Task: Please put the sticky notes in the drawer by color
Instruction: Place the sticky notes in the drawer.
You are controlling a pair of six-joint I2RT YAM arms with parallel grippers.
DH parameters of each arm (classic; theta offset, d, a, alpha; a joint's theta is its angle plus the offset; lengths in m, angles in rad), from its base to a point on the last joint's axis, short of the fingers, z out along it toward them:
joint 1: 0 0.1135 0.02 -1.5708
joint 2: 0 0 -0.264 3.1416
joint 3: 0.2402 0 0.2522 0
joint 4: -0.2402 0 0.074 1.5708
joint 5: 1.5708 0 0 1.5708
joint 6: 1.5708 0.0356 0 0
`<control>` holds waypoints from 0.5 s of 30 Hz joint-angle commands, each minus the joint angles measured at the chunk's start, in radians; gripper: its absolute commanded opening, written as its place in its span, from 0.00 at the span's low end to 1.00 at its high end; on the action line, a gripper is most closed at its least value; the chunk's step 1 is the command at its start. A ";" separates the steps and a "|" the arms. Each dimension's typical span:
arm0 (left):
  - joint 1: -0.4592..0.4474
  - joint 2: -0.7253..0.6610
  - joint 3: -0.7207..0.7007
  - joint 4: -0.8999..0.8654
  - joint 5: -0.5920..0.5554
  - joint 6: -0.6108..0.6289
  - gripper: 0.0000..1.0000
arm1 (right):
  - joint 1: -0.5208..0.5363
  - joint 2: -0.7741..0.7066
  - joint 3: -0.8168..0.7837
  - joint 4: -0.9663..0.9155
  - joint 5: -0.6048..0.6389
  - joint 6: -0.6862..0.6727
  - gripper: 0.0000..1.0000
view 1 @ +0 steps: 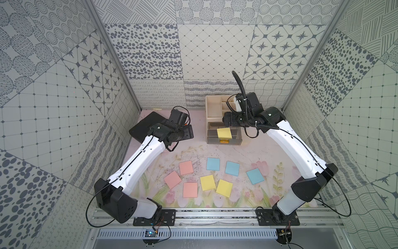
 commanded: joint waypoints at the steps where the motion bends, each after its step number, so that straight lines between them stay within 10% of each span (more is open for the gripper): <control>1: 0.004 -0.003 0.014 0.030 0.022 0.039 0.84 | 0.066 -0.119 -0.082 -0.092 0.103 0.081 0.97; 15: 0.004 -0.126 -0.130 0.020 0.048 0.005 0.94 | 0.457 -0.350 -0.822 0.023 0.122 0.780 0.99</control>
